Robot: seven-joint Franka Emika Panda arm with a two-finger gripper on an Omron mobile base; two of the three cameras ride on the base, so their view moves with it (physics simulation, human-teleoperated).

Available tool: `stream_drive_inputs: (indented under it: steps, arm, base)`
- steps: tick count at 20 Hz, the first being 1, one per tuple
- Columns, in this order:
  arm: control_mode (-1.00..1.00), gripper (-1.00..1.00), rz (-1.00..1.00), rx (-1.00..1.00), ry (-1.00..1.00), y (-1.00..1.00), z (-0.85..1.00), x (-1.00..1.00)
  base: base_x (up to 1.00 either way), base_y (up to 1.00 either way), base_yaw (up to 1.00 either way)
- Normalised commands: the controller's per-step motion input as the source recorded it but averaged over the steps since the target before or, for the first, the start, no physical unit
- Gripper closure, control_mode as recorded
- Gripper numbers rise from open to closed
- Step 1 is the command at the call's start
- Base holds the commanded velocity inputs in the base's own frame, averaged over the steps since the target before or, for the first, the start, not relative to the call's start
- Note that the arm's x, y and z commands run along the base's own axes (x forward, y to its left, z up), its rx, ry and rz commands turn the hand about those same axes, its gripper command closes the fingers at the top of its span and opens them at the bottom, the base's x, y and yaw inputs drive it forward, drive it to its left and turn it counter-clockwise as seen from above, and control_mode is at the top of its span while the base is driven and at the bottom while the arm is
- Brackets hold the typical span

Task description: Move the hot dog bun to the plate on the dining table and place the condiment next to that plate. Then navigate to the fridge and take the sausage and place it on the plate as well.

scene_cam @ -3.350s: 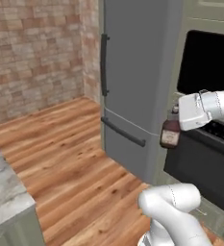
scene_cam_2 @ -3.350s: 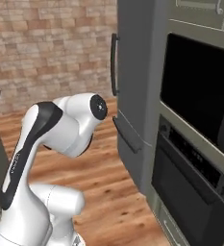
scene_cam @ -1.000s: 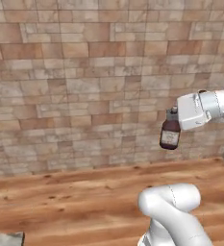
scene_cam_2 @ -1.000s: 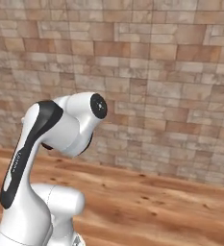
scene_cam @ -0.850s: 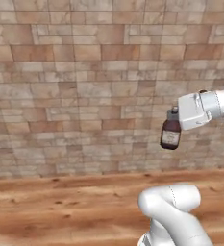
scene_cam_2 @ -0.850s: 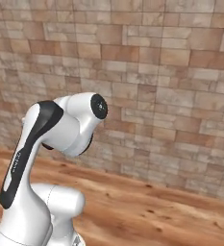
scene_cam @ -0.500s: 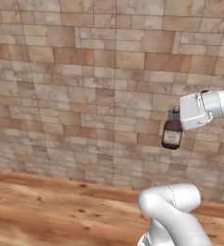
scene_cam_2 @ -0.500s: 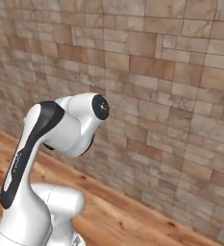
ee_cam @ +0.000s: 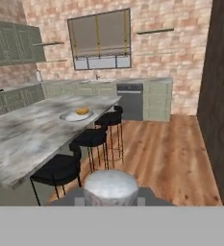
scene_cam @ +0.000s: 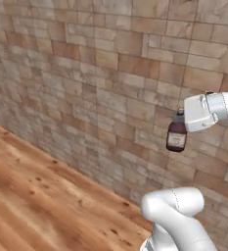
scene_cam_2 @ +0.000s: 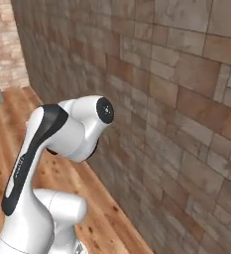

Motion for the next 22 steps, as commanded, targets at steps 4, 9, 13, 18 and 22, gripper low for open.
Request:
stream_drive_inputs:
  steps: [4, 9, 13, 18, 22]
  arm:
    - [1.0, 1.0, 0.0, 0.0, 0.0, 0.0, 0.0, 0.0]
    - [1.0, 1.0, 0.0, 0.0, 0.0, 0.0, 0.0, 0.0]
    - [1.0, 1.0, 0.0, 0.0, 0.0, 0.0, 0.0, 0.0]
    - [1.0, 1.0, 0.0, 0.0, 0.0, 0.0, 0.0, 0.0]
    - [1.0, 1.0, 0.0, 0.0, 0.0, 0.0, 0.0, 0.0]
  base:
    - [1.0, -0.11, 0.68]
    - [1.0, -0.1, 0.65]
    - [1.0, -0.09, 0.61]
    - [1.0, -0.07, 0.61]
    - [1.0, -0.13, 0.6]
